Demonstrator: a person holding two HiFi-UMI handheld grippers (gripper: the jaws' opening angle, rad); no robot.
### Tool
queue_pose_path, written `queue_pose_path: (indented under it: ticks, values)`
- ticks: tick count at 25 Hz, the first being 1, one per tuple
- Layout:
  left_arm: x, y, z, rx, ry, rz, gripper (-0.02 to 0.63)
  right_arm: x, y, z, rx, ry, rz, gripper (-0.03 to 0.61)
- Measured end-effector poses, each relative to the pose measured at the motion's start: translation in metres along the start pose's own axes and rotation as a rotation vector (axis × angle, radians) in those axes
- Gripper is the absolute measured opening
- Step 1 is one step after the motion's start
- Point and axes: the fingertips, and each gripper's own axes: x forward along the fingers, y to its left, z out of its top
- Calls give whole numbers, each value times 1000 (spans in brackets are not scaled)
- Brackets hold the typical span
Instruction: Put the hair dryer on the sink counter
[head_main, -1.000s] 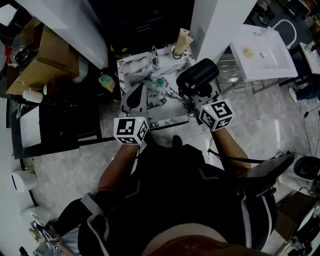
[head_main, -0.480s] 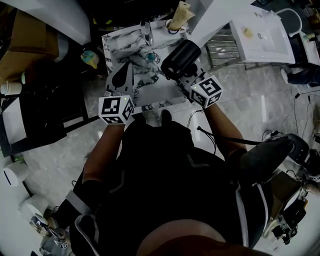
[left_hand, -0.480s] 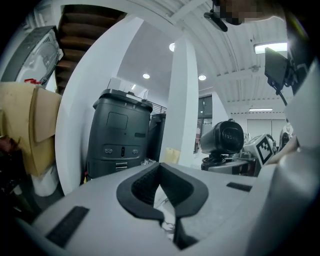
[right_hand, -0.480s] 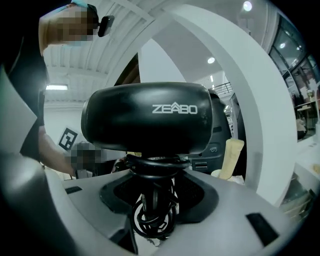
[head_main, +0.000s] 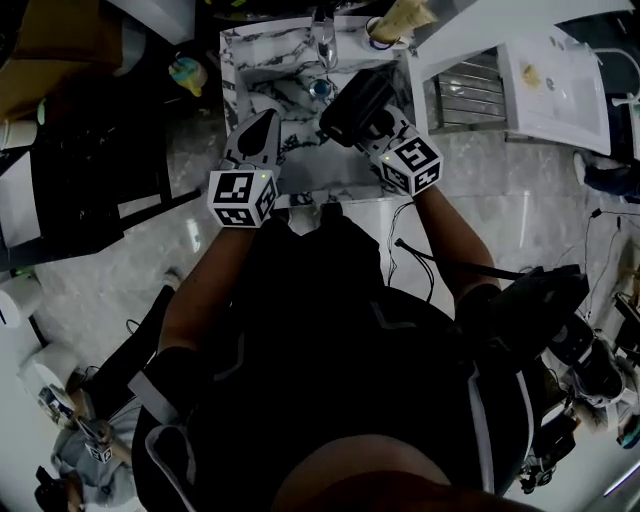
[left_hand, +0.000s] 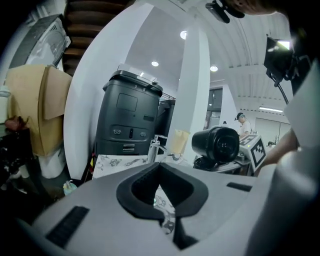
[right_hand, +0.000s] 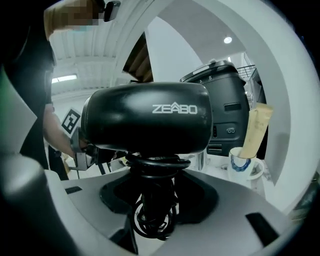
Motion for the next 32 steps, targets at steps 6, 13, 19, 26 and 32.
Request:
queue_pose_path:
  ticks: [6,13,19,26,32]
  values:
    - [-8,8,-17,-32,15,59,5,20,0,-23,-26,59,65,199]
    - [-19,8,-42,-54,48,91,5,49,7,-63,-79,172,150,199]
    - [-28,12,-51,-70,57,119,5,68,6,-96,-82,257,173,199]
    - [-34,12,-53,-72,51,133,5,91,12,-116,-60,287,197,199]
    - [-34,7,-56,-71,52,127,5,108,16,-131,-61,341,208,199]
